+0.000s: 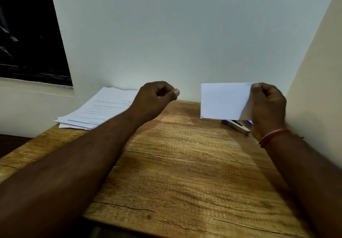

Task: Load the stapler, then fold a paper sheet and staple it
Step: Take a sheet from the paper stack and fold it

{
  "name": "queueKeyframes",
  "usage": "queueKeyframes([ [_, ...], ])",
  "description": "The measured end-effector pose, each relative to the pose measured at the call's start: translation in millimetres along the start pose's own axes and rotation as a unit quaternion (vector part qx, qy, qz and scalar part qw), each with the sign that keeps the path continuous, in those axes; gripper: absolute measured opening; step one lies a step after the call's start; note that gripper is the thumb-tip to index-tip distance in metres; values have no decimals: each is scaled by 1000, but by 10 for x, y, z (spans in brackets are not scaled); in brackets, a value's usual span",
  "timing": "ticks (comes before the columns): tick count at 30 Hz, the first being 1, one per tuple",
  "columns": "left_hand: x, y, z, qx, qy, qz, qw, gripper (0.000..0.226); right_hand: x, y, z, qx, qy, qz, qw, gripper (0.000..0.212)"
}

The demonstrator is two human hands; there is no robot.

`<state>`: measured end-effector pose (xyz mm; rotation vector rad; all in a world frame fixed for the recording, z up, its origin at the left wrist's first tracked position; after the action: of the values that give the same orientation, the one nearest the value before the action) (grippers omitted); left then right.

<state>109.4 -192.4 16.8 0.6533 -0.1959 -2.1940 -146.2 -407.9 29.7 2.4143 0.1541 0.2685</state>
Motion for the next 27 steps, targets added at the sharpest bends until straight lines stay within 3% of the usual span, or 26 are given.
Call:
queueKeyframes([
  [4, 351, -117, -57, -160, -195, -126, 959, 62, 219, -227, 173, 73, 14, -56, 996, 16],
  [7, 540, -185, -100, -211, -210, -208, 932, 63, 342, -366, 269, 99, -11, -129, 987, 14],
  [11, 507, -156, -149, -203, -130, -174, 955, 17, 411, -429, 317, 134, -40, -190, 972, 15],
  [14, 470, -128, -189, -214, -130, -157, 955, 16, 424, -481, 312, 159, 2, -210, 965, 14],
  [20, 428, -114, -168, -217, -161, -126, 955, 10, 440, -569, 299, 193, 33, -287, 938, 37],
  [27, 386, -95, -246, -253, -234, -99, 934, 17, 442, -601, 245, 196, 97, -292, 931, 34],
])
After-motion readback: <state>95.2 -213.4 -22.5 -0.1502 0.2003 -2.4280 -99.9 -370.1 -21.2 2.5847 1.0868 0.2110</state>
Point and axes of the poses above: each hand's wrist, its own y-axis towards the middle knuckle, its own x-axis out of the palm, z = x × y, the point moved 5 cm from there along y, towards the middle knuckle, and after that the axes turned 14 degrees about -x, right-handed, at the moved point
